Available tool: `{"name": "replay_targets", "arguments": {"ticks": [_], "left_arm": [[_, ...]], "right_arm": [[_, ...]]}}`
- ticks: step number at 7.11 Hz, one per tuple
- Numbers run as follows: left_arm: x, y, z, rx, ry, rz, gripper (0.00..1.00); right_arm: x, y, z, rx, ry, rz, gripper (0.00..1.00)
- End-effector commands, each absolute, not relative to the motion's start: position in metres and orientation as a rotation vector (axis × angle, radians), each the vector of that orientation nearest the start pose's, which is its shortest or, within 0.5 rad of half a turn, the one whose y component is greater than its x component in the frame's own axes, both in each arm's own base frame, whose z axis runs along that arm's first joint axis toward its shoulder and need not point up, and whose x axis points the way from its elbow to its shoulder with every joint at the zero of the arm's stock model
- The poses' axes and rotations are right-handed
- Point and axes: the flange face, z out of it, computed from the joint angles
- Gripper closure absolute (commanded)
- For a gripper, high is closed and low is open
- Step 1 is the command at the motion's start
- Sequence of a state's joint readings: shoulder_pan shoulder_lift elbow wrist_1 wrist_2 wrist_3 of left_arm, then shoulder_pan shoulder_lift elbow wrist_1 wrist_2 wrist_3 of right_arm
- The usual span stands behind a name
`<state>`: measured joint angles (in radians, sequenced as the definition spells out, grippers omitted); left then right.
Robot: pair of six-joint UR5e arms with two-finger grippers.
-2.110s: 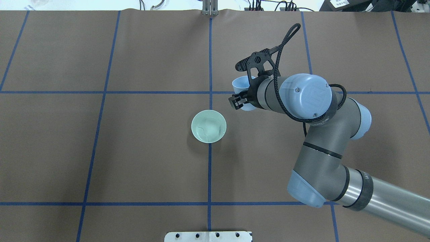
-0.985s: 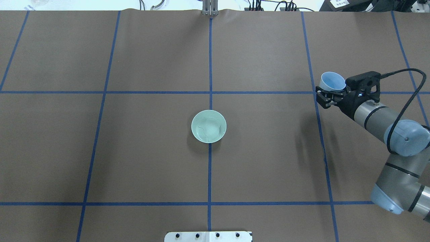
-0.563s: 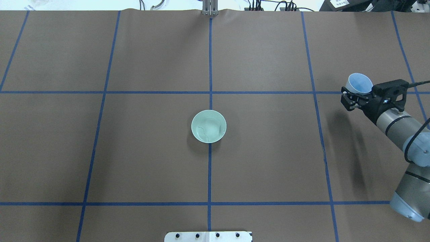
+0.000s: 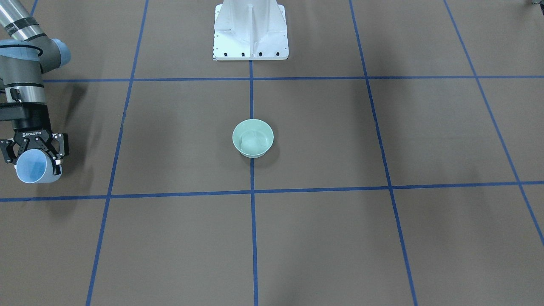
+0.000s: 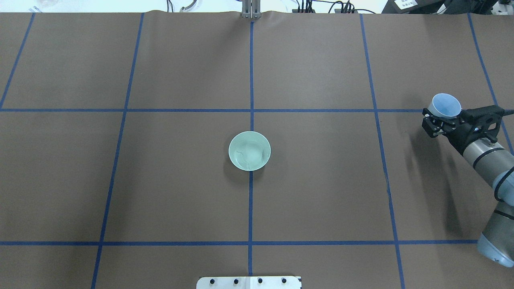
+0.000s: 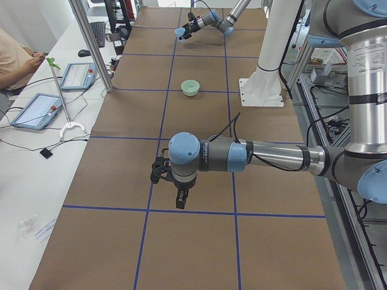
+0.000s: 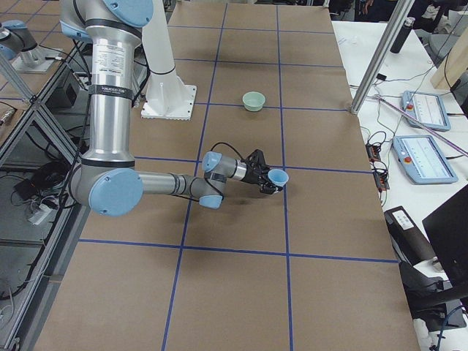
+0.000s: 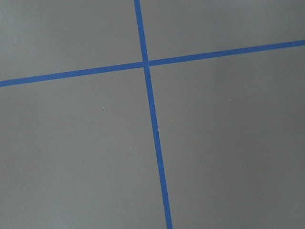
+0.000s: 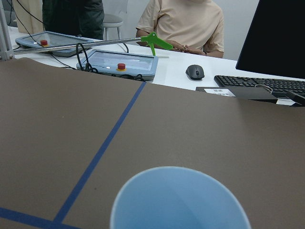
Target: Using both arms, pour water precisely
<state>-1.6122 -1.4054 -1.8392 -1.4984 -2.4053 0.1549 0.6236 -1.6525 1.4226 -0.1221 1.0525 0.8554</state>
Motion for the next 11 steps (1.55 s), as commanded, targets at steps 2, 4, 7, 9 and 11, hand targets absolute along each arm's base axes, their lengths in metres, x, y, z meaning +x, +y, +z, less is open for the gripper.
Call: {"name": "replay_targets", "arguments": {"ticks": [2, 4, 7, 9, 11], "left_arm": [[-0.077, -0.419, 0.606, 0.109, 0.828, 0.118, 0.00], [-0.077, -0.419, 0.606, 0.109, 0.828, 0.119, 0.00], [-0.077, -0.419, 0.606, 0.106, 0.830, 0.116, 0.00], [-0.077, -0.421, 0.599, 0.119, 0.829, 0.120, 0.00], [-0.076, -0.423, 0.547, 0.153, 0.830, 0.030, 0.00]], "right_arm": [[-0.271, -0.419, 0.620, 1.088, -0.637, 0.238, 0.01], [-0.271, -0.421, 0.612, 1.099, -0.647, 0.240, 0.01], [-0.228, -0.448, 0.589, 1.080, -0.711, 0.255, 0.01], [-0.187, -0.480, 0.583, 0.982, -0.785, 0.230, 0.01], [-0.142, -0.512, 0.578, 0.808, -0.840, 0.204, 0.01]]}}
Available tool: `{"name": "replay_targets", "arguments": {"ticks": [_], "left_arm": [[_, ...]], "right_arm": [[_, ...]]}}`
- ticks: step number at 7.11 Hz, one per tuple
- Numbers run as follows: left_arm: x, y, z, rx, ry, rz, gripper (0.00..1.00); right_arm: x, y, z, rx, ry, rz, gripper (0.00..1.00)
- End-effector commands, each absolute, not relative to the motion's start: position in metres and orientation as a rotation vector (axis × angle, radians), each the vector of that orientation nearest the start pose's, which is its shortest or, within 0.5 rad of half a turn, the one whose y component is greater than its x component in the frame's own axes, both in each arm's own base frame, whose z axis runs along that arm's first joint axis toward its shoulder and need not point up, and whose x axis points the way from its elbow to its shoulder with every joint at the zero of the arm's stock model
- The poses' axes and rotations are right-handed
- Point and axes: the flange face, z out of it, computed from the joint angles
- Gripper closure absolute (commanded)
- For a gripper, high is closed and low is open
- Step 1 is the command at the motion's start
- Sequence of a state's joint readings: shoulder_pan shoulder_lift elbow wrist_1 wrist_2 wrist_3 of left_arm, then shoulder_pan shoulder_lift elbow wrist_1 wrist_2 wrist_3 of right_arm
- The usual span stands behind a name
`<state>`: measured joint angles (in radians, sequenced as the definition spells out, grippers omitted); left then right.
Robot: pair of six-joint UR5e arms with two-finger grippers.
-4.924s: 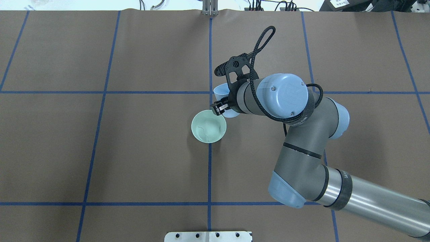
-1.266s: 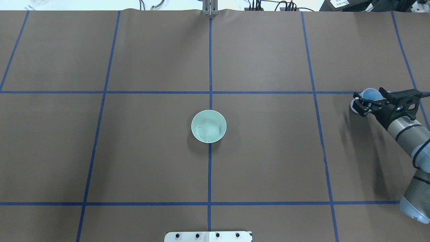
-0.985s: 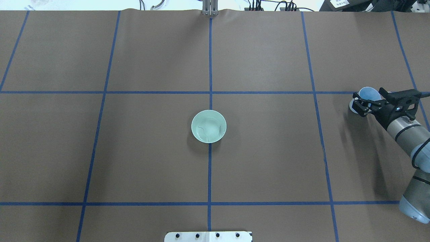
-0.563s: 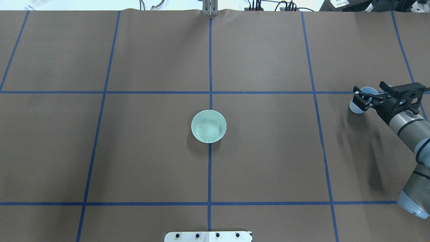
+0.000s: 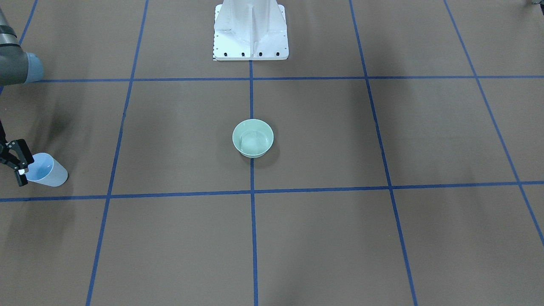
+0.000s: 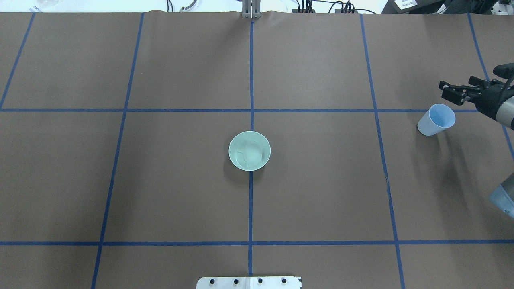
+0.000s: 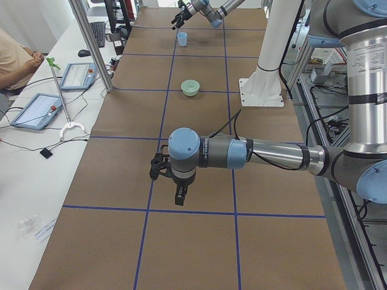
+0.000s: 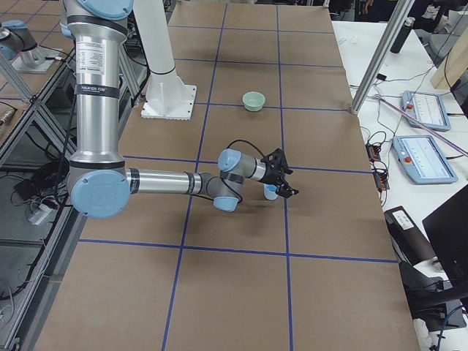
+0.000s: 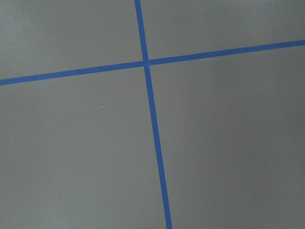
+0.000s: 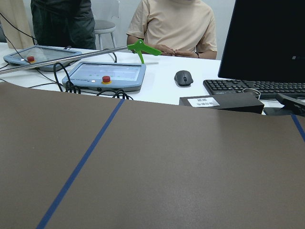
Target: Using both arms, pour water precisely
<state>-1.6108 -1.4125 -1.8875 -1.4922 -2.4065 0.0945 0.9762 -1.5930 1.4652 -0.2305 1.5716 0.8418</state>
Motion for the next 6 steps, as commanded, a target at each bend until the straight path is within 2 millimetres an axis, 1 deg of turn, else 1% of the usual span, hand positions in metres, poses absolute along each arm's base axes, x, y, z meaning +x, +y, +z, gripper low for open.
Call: {"name": "replay_targets", "arguments": {"ticks": [1, 2, 3, 5, 6], "left_arm": [[-0.073, -0.424, 0.524, 0.183, 0.834, 0.027, 0.00], [-0.072, -0.432, 0.494, 0.243, 0.831, 0.056, 0.00], [-0.064, -0.444, 0.474, 0.275, 0.832, 0.092, 0.00], [-0.019, -0.473, 0.435, 0.301, 0.849, 0.181, 0.00], [0.012, -0.486, 0.412, 0.294, 0.869, 0.197, 0.00]], "right_arm": [[-0.110, -0.515, 0.582, 0.750, -0.858, 0.155, 0.01], [-0.071, -0.519, 0.592, 0.683, -0.845, 0.090, 0.01], [-0.043, -0.518, 0.601, 0.608, -0.846, 0.033, 0.01], [-0.001, -0.514, 0.631, 0.459, -0.800, -0.037, 0.01], [0.021, -0.514, 0.647, 0.402, -0.753, -0.127, 0.01]]}}
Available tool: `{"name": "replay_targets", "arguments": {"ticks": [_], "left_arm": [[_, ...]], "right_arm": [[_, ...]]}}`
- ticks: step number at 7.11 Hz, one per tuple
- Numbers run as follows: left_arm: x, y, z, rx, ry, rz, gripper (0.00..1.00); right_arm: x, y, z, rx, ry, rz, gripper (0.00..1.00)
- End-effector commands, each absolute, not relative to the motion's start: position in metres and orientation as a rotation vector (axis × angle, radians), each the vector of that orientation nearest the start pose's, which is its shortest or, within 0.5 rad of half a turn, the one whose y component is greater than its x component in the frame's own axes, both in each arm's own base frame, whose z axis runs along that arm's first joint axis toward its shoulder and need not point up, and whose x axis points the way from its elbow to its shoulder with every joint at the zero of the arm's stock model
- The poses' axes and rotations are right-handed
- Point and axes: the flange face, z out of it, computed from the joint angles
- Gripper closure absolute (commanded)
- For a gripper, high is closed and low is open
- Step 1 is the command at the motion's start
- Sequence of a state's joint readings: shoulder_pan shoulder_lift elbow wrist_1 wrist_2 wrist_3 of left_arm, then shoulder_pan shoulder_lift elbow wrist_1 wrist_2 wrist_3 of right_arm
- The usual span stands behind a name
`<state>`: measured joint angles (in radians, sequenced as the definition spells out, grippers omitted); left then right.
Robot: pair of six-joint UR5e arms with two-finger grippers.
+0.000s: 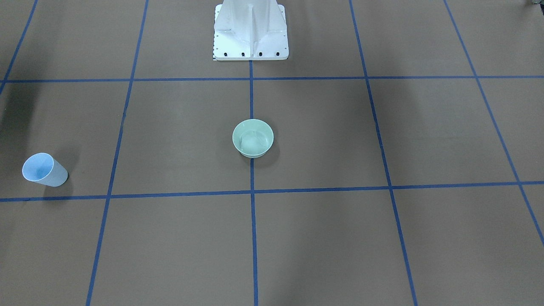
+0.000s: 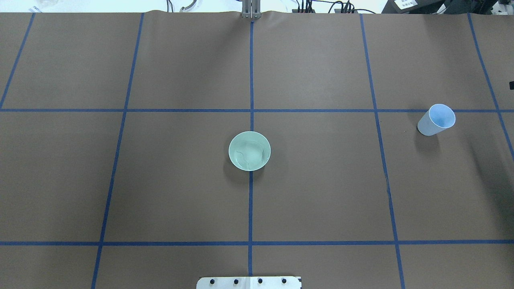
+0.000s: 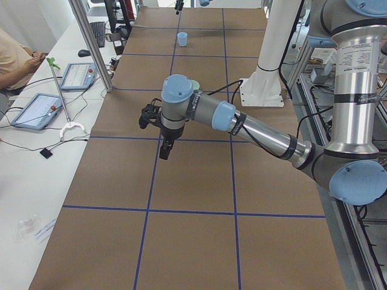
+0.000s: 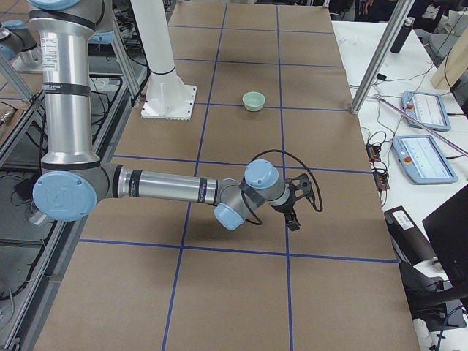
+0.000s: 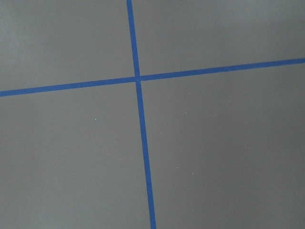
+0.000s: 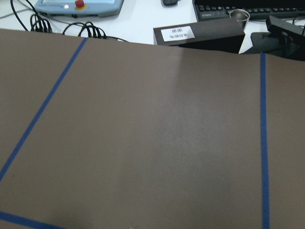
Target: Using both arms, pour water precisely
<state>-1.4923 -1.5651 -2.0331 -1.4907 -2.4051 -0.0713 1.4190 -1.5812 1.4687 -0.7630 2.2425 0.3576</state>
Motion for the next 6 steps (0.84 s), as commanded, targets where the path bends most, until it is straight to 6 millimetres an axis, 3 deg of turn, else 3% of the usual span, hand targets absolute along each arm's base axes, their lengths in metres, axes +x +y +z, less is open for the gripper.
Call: {"name": "replay_targets", "arguments": {"ticks": [1, 2, 3, 4, 5, 6], "left_arm": [[0.043, -0.498, 0.384, 0.281, 0.885, 0.179, 0.00], [0.074, -0.506, 0.363, 0.255, 0.894, 0.149, 0.00], [0.115, -0.511, 0.338, 0.199, 0.924, 0.091, 0.00], [0.152, -0.518, 0.310, 0.127, 0.962, -0.002, 0.00], [0.190, -0.518, 0.283, 0.171, 0.924, -0.011, 0.00], [0.266, -0.498, 0.268, 0.247, 0.856, 0.080, 0.00]], "right_arm": [[0.043, -0.518, 0.654, 0.355, -0.722, -0.196, 0.01], [0.069, -0.523, 0.650, 0.313, -0.705, -0.216, 0.01], [0.078, -0.517, 0.653, 0.239, -0.703, -0.257, 0.00], [0.092, -0.518, 0.639, 0.194, -0.703, -0.252, 0.00], [0.092, -0.515, 0.637, 0.128, -0.716, -0.226, 0.00], [0.091, -0.516, 0.632, 0.110, -0.717, -0.221, 0.00]]}}
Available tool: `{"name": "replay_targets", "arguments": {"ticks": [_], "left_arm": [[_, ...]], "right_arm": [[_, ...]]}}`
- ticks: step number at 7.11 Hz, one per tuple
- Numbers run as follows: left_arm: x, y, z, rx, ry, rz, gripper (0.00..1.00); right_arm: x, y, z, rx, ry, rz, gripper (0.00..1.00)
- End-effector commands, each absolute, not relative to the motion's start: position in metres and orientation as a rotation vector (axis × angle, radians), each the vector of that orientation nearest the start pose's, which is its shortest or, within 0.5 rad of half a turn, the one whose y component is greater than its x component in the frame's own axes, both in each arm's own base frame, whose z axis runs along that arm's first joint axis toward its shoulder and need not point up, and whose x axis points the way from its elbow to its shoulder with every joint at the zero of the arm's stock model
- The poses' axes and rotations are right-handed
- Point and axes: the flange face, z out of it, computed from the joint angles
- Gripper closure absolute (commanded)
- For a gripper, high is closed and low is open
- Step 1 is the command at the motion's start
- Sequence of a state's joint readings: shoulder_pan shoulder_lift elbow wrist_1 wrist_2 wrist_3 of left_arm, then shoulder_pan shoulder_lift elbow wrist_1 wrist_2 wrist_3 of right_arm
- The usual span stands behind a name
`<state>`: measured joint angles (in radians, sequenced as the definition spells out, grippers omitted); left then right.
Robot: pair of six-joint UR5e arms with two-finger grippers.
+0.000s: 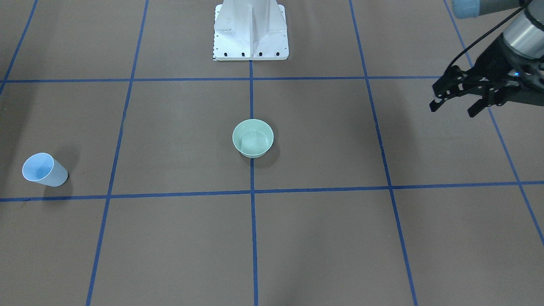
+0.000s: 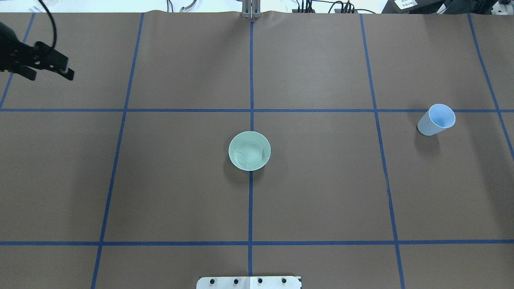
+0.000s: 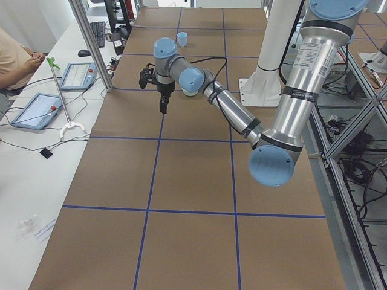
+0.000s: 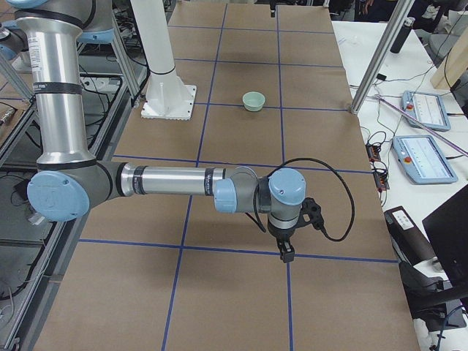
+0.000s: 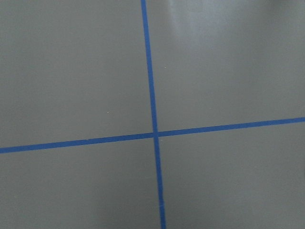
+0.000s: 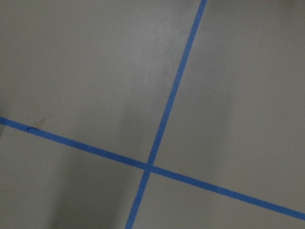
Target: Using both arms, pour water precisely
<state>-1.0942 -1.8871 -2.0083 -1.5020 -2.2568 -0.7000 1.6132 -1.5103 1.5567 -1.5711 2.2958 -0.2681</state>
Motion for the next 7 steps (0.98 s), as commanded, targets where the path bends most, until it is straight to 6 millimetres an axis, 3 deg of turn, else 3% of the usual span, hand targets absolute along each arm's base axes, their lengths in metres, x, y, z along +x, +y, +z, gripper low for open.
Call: {"name": "replay_targets", "arguments": {"ticks": [1, 2, 3, 4, 5, 6, 7], "left_arm": [[0.325, -0.479, 0.255, 0.258, 0.838, 0.106, 0.00], [0.364, -0.471, 0.233, 0.249, 0.866, 0.149, 0.00], [0.412, -0.445, 0.222, 0.151, 0.892, 0.067, 0.00], [0.453, -0.432, 0.207, 0.153, 0.893, 0.005, 0.00], [0.494, -0.434, 0.199, 0.105, 0.880, -0.037, 0.00], [0.523, -0.430, 0.198, 0.073, 0.897, -0.065, 0.00], [0.545, -0.436, 0.214, 0.060, 0.899, -0.079, 0.01]], "right_arm": [[0.092, -0.512, 0.632, 0.115, -0.718, -0.220, 0.00], [0.091, -0.509, 0.633, 0.110, -0.712, -0.209, 0.00], [0.091, -0.510, 0.633, 0.106, -0.711, -0.203, 0.00], [0.091, -0.510, 0.632, 0.108, -0.716, -0.202, 0.00], [0.091, -0.510, 0.633, 0.107, -0.716, -0.201, 0.00], [0.091, -0.510, 0.633, 0.107, -0.717, -0.201, 0.00], [0.091, -0.510, 0.633, 0.107, -0.716, -0.201, 0.00]]}}
